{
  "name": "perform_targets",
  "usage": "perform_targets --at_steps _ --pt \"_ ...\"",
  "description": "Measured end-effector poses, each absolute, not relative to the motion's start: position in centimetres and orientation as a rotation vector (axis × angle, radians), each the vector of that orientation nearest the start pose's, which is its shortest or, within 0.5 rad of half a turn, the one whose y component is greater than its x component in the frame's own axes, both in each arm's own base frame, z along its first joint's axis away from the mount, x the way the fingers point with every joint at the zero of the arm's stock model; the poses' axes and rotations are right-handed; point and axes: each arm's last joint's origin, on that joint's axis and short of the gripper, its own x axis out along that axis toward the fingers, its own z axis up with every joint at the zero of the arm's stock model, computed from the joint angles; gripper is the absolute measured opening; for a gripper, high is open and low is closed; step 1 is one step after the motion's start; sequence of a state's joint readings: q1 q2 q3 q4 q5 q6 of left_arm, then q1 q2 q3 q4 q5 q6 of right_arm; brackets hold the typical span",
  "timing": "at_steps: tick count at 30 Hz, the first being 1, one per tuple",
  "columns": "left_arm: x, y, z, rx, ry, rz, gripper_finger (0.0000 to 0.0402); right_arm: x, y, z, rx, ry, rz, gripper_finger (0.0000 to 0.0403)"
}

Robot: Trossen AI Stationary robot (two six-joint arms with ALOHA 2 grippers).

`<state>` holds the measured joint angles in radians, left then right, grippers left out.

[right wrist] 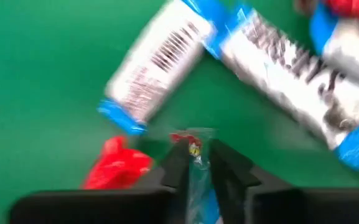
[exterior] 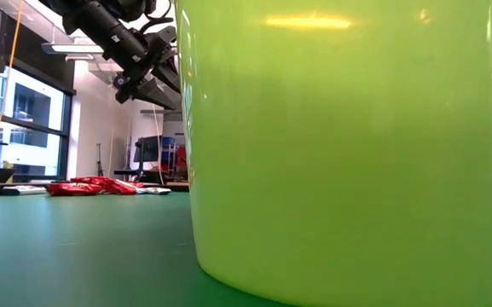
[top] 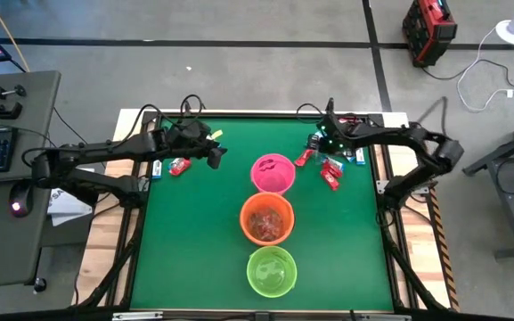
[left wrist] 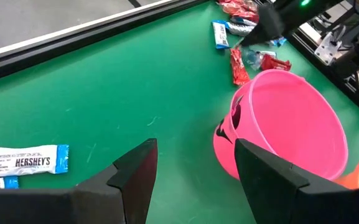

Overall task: Sort candy by brand, put in halloween buckets
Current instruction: Put the blue gummy into the orange bucket

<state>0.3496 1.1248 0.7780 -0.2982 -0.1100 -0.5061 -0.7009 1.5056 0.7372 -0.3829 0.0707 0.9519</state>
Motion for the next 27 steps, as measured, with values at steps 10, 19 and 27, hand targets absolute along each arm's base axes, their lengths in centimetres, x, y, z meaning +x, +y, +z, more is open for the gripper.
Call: perform_targets --at_steps 10,19,27 --pt "21.8 8.4 25.7 -0.525 0.531 0.606 0.0204 18.5 -14.0 22.6 1.006 0.498 -0.968 0.0003" --pt "22.4 8.6 24.8 -0.527 0.571 0.615 0.0204 20.6 -9.5 25.4 0.96 0.419 -0.598 0.0001" --pt "23.3 8.7 23.6 -0.583 0.608 0.584 0.0204 24.2 -2.4 28.2 0.857 0.316 0.019 0.0001"
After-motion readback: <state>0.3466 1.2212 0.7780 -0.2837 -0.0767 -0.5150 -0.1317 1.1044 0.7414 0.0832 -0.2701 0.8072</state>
